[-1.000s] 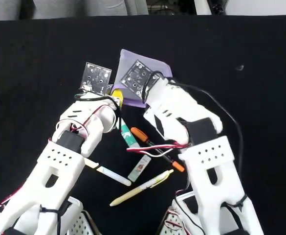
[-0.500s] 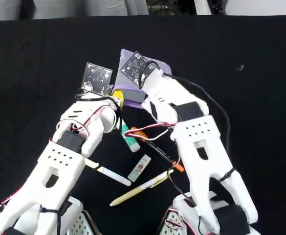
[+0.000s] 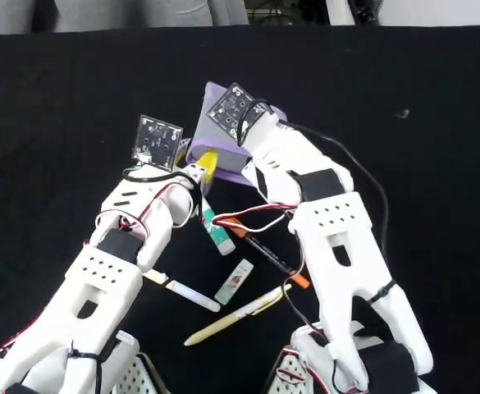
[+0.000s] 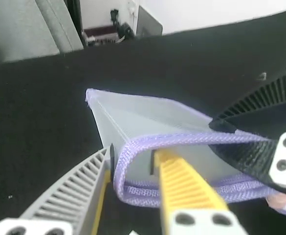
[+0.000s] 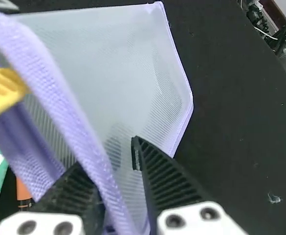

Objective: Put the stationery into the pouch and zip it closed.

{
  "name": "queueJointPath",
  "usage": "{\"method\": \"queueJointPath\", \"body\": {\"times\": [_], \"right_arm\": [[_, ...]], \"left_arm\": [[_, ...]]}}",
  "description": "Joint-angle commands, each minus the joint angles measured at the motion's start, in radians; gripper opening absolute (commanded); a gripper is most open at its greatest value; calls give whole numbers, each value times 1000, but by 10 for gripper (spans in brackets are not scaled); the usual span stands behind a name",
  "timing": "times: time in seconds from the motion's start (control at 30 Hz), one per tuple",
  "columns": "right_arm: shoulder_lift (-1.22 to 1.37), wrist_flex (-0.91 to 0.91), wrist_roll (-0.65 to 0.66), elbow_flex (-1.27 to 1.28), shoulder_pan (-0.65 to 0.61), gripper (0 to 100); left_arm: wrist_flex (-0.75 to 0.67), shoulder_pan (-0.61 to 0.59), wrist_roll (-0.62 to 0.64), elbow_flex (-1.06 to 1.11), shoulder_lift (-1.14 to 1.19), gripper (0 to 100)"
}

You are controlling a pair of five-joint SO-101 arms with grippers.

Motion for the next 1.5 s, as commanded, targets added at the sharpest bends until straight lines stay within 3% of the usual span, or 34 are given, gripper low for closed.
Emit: {"method": "queueJointPath", "body": {"times": [0.0, 0.53, 0.7, 0.73, 1.0, 1.23, 1.47], "right_arm": [[-1, -9, 8, -33, 11, 11], [-153, 29, 64, 42, 9, 11], [-170, 29, -32, 45, 32, 12], [-170, 29, -64, 42, 37, 18], [-177, 38, -140, 33, 41, 370], [-248, 245, -143, -124, 37, 389], [-435, 422, -143, -194, 41, 389]], "left_arm": [[-34, -2, 8, -13, -21, 170], [-127, -59, 6, -243, 347, 167], [-170, -53, 6, -242, 368, 20], [-169, -53, 8, -240, 368, 34], [-169, -56, 14, -216, 356, 28], [-64, -65, 9, -271, 354, 28], [44, -162, 15, -334, 351, 28]]}}
